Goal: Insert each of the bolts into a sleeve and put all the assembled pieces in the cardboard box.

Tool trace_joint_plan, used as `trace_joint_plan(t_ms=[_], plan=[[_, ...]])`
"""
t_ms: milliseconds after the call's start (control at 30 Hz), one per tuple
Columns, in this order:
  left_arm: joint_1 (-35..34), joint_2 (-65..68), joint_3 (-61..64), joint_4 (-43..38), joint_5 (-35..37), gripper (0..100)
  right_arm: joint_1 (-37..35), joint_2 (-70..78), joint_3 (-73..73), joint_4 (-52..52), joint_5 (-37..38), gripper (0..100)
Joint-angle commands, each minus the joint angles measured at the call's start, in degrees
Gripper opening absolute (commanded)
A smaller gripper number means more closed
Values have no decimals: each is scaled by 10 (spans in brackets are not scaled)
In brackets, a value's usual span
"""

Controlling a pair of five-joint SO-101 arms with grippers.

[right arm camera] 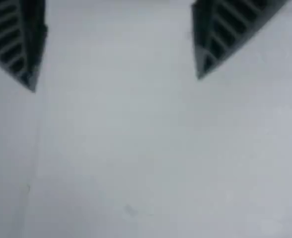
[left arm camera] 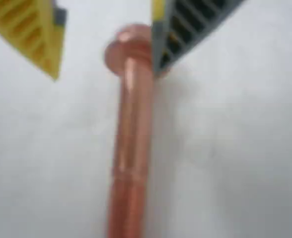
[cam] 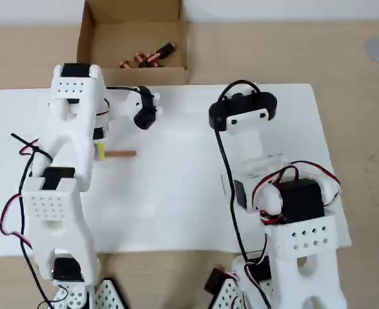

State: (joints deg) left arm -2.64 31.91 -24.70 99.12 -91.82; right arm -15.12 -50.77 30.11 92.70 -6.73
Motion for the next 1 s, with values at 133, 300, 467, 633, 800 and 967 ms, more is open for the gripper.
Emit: trace_joint_plan(t_ms=[133, 300, 467, 633, 800, 967], plan=[[13, -105, -84, 13, 340, 140, 10, -4, 0, -8, 0, 246], [1, -148, -74, 13, 892, 139, 10, -4, 0, -14, 0, 246], [-35, -172, -11, 13, 1269, 139, 10, -4, 0, -37, 1, 246], [-37, -189, 87, 13, 1368, 139, 10, -4, 0, -33, 3, 246], [-43, -193, 171, 13, 1488, 143, 10, -4, 0, -34, 4, 246], [-46, -194, 171, 13, 1494, 143, 10, -4, 0, -33, 4, 246]])
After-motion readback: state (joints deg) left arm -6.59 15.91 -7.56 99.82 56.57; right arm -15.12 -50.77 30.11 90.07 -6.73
